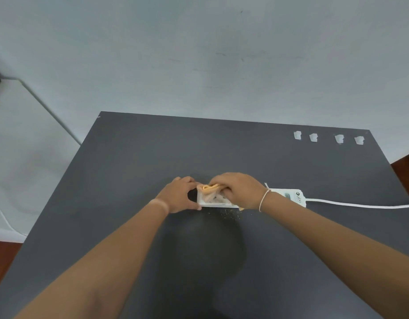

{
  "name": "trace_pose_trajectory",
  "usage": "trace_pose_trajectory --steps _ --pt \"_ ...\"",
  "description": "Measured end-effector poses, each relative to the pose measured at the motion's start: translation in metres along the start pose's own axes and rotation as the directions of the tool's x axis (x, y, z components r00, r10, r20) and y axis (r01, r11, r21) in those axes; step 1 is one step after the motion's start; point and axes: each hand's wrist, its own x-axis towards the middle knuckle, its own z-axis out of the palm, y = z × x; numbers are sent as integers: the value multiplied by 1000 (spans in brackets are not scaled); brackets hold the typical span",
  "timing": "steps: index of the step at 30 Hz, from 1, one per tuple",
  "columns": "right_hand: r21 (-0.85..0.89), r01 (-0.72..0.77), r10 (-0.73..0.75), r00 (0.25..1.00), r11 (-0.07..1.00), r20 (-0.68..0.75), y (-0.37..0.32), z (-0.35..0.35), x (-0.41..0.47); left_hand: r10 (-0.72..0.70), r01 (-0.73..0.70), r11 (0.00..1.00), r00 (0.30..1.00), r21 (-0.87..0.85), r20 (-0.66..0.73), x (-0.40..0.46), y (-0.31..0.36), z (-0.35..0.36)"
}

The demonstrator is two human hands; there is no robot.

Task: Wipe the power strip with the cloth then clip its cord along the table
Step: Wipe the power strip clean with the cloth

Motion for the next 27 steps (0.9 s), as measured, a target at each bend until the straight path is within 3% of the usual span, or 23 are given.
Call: trace_pose_trajectory --steps 3,6,8,10,13,16,18,21,23,25,27 --pt "92 -29 40 992 995 -122 2 -8 1 -7 7 1000 1000 5 7 1 0 1" --pt "133 -4 2 1000 991 19 -2 -5 -1 -6 6 1000 1000 -3 -8 1 1 1" --pt "16 -10 8 993 1000 119 3 1 0 -6 6 1000 1000 -26 -11 0 1 1" --pt "-84 -87 89 996 993 26 15 -4 7 -5 5 999 1000 -33 -7 -1 1 1" --pt "-10 -142 138 972 990 -190 27 -17 15 -5 4 999 1000 -37 -4 -1 2 1" --pt "93 -82 78 996 992 51 14 -10 11 -6 5 1000 1000 -27 -10 -1 1 1" --pt "41 -69 60 979 997 194 9 3 4 -11 10 999 1000 -44 -8 -2 2 1" --pt "-51 -158 158 987 986 -16 20 -3 10 -14 14 999 1000 -52 -3 -2 2 1" --pt "-4 -144 143 986 990 -86 19 -10 10 -15 15 999 1000 -44 -3 -2 2 1" --pt "41 -55 55 998 998 17 11 -10 7 -19 18 999 1000 -31 -5 -1 2 1" --pt "-30 -32 36 992 999 123 10 -1 3 -23 23 999 1000 -36 -5 -1 2 1"
